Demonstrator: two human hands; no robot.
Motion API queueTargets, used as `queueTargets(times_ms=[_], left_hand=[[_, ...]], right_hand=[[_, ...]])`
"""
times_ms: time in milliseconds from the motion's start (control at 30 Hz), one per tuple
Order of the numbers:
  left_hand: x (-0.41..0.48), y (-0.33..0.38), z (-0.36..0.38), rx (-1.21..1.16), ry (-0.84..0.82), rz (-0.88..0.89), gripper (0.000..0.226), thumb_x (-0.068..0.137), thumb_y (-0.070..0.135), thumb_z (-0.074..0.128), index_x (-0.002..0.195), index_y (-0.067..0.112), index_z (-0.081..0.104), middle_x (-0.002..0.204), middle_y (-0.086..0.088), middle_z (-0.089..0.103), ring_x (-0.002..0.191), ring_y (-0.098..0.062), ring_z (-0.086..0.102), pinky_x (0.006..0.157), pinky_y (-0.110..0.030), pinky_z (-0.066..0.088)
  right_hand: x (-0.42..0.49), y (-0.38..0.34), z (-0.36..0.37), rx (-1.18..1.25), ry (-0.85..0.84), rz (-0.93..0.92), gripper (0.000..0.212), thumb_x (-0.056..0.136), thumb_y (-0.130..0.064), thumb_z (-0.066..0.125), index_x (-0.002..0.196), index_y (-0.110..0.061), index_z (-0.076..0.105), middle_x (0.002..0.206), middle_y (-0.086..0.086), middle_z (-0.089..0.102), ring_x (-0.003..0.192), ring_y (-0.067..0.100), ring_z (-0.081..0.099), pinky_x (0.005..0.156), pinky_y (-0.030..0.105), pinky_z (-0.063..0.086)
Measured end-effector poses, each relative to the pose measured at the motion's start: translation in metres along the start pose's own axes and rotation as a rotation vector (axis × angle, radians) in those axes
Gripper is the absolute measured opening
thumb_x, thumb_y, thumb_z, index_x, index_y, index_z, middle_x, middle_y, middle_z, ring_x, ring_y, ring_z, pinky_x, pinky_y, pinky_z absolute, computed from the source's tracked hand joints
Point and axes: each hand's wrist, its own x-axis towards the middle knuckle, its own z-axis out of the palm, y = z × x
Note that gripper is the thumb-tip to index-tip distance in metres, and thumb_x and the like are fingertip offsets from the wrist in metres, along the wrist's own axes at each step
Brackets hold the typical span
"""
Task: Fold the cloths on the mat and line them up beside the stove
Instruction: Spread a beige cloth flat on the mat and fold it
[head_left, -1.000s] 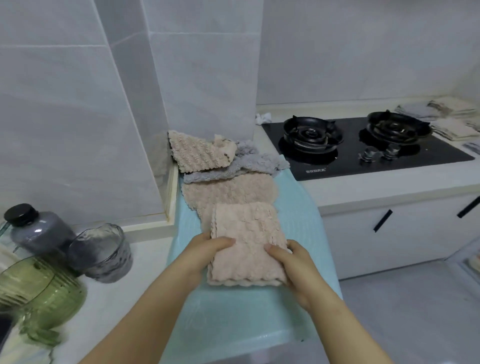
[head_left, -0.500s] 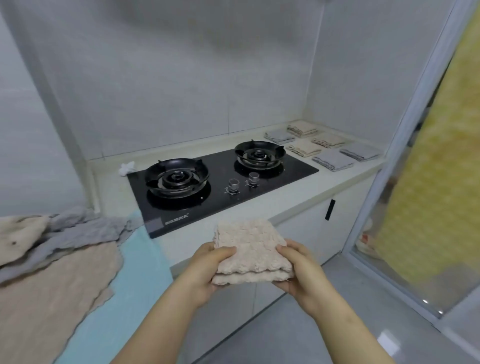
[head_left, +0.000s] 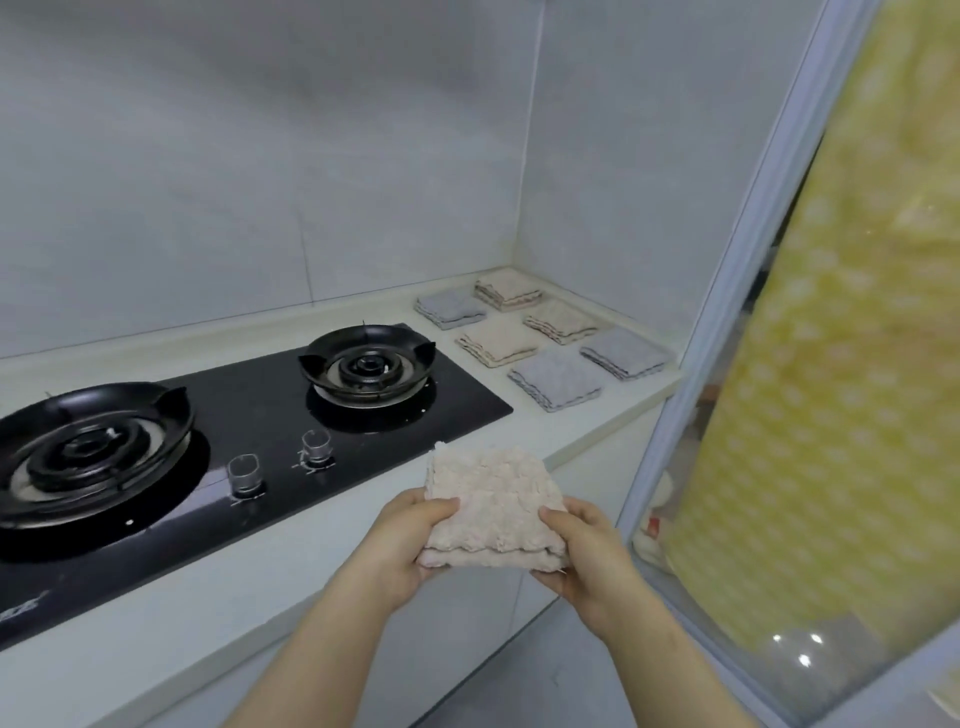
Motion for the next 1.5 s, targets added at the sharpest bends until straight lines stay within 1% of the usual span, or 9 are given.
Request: queueTargets(times_ms=[233,300,467,667,867,1067,1200,1367,1500], left_hand=[[0.143,0.059,0.057,0.04,-0.043,0.08,0.008,0.09,0.005,0.054,0.083,0.007,0.058,0.064,-0.007,0.067,0.046,-0.014,0.062,0.039,-0.018,0.043],[0.191,0.082,0.071,0.062,-0.028,0.075,0.003,0.09,0.006,0.056,0.087,0.005,0.056,0.067,-0.009,0.065,0.047,-0.016,0.06,0.041,-0.02,0.041],[0.279,0.129,0.096,0.034,0.025,0.055,0.017,0.086,0.011,0.061,0.103,0.008,0.057,0.1,-0.013,0.07,0.087,-0.03,0.065,0.071,-0.038,0.05],[0.364,0.168,0.118,-0.05,0.057,0.054,0.03,0.085,0.005,0.062,0.113,0.001,0.052,0.1,-0.017,0.068,0.077,-0.027,0.066,0.049,-0.028,0.053],[0.44,0.203,0.132,-0.072,0.2,0.129,0.033,0.088,0.002,0.057,0.12,0.001,0.049,0.104,-0.02,0.065,0.076,-0.028,0.064,0.059,-0.033,0.056],[0.493,0.237,0.125,-0.111,0.424,0.172,0.024,0.09,0.006,0.057,0.113,0.009,0.051,0.1,-0.012,0.066,0.086,-0.03,0.065,0.082,-0.048,0.053],[0.522,0.26,0.11,-0.121,0.537,0.206,0.011,0.091,0.009,0.055,0.097,0.018,0.053,0.088,-0.005,0.065,0.074,-0.023,0.063,0.078,-0.041,0.051],[0.553,0.282,0.083,-0.115,0.666,0.218,0.017,0.092,0.011,0.055,0.107,0.014,0.051,0.091,-0.003,0.062,0.075,-0.021,0.061,0.067,-0.034,0.051],[0.574,0.286,0.058,-0.104,0.743,0.186,0.024,0.09,0.012,0.058,0.113,0.014,0.051,0.099,-0.008,0.064,0.087,-0.028,0.063,0.083,-0.045,0.052]], right_hand=[[0.151,-0.066,-0.026,-0.028,0.024,-0.023,0.021,0.092,-0.012,0.054,0.114,-0.013,0.052,0.103,0.009,0.064,0.081,0.022,0.063,0.065,0.033,0.054],[0.196,-0.087,-0.028,-0.026,0.02,-0.018,0.022,0.093,-0.012,0.053,0.115,-0.012,0.051,0.1,0.009,0.064,0.079,0.021,0.062,0.063,0.031,0.053],[0.288,-0.136,-0.03,-0.067,0.007,-0.051,0.029,0.092,-0.015,0.054,0.12,-0.012,0.051,0.108,0.01,0.065,0.08,0.021,0.063,0.063,0.031,0.052],[0.39,-0.177,-0.031,-0.123,-0.027,-0.061,0.033,0.093,-0.017,0.054,0.125,-0.013,0.049,0.109,0.012,0.066,0.09,0.029,0.066,0.071,0.039,0.053],[0.496,-0.216,-0.02,-0.185,-0.096,-0.051,0.034,0.093,-0.015,0.053,0.127,-0.015,0.049,0.1,0.007,0.064,0.079,0.022,0.061,0.072,0.035,0.052],[0.589,-0.246,0.012,-0.273,-0.28,0.017,0.031,0.091,-0.016,0.056,0.122,-0.02,0.052,0.114,0.002,0.062,0.099,0.021,0.062,0.074,0.032,0.052],[0.639,-0.255,0.045,-0.339,-0.376,0.037,0.03,0.091,-0.017,0.057,0.12,-0.022,0.052,0.122,0.002,0.058,0.105,0.022,0.059,0.063,0.027,0.045],[0.688,-0.255,0.088,-0.375,-0.474,0.053,0.041,0.091,-0.018,0.058,0.13,-0.022,0.047,0.128,0.001,0.055,0.107,0.021,0.058,0.067,0.028,0.045],[0.711,-0.246,0.116,-0.36,-0.527,0.108,0.032,0.091,-0.015,0.057,0.122,-0.02,0.049,0.121,0.002,0.059,0.099,0.02,0.06,0.067,0.028,0.046]])
